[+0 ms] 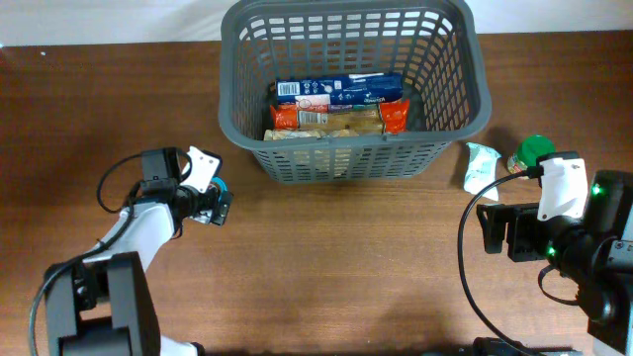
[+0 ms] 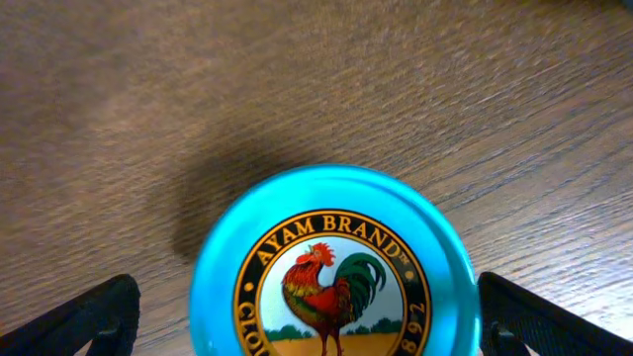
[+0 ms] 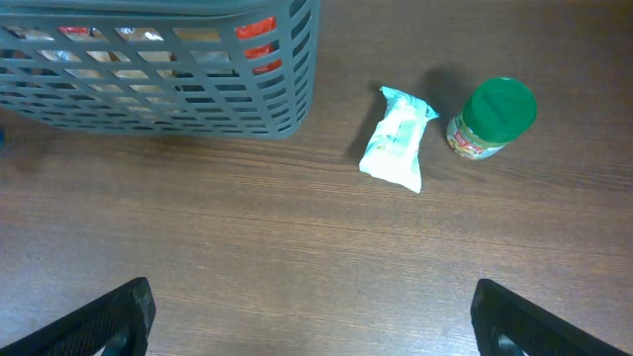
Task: Pack container
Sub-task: 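Lower the left gripper onto the blue tin and grasp it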
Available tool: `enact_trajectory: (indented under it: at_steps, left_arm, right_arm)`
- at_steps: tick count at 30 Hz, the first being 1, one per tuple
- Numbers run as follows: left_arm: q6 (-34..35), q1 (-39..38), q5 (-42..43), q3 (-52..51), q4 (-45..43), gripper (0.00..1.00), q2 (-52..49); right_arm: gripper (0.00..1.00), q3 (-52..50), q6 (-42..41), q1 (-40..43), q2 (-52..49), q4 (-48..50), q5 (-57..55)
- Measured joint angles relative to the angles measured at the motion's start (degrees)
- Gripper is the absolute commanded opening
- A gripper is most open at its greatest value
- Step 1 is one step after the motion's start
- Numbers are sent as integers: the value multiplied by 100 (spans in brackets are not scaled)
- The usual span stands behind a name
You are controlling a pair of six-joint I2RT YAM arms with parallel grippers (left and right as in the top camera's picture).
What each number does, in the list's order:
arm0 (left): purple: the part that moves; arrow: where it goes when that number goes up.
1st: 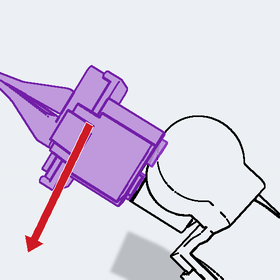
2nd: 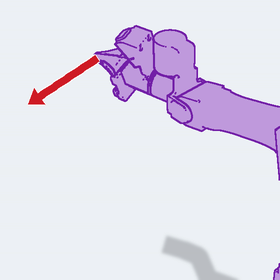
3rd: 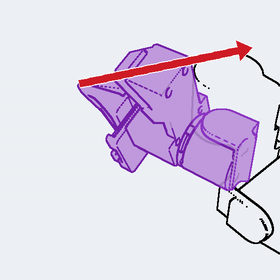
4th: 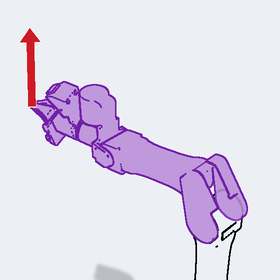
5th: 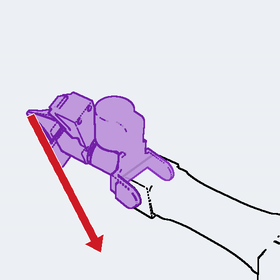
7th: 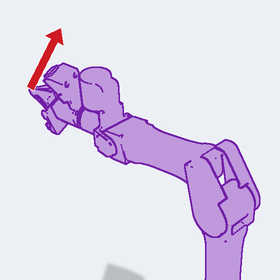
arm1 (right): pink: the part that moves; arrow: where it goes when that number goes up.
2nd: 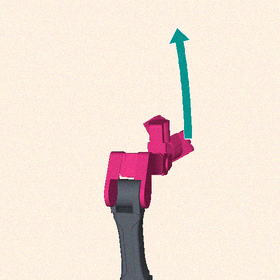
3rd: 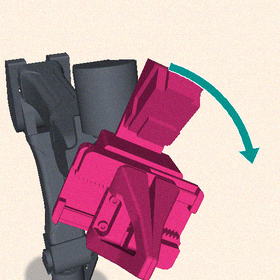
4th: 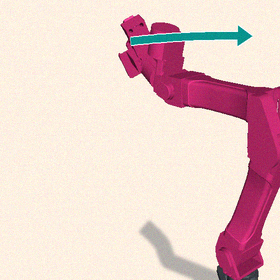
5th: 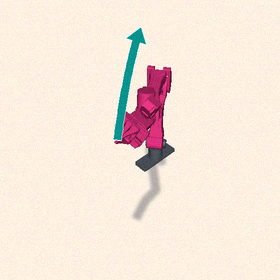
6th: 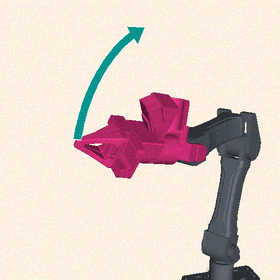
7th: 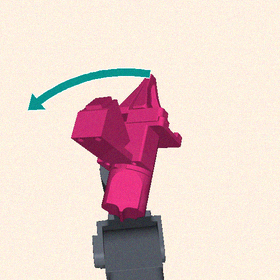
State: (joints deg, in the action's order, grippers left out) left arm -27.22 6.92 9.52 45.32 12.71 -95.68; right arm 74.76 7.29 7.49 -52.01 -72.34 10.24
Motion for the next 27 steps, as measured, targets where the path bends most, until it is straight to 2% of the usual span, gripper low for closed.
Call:
enact_trajectory:
  at_steps: [7,11,13,17,22,27]
  left_arm:
    - [0,0,-2,0,-142,100,-181]
    - [-7,0,4,0,-157,89,-190]
    - [-2,-2,11,0,-164,76,-195]
    - [-13,-4,11,0,-173,63,-199]
    - [-13,-4,31,2,-188,58,-199]
    - [-15,-4,28,2,-188,48,-199]
  right_arm:
    - [99,0,-4,0,0,2,0]
    - [99,0,-7,0,0,2,0]
    - [99,0,-4,0,0,2,0]
    - [99,0,-4,0,-4,2,0]
    - [99,0,-4,0,-46,0,0]
    - [99,0,-4,0,-76,2,0]
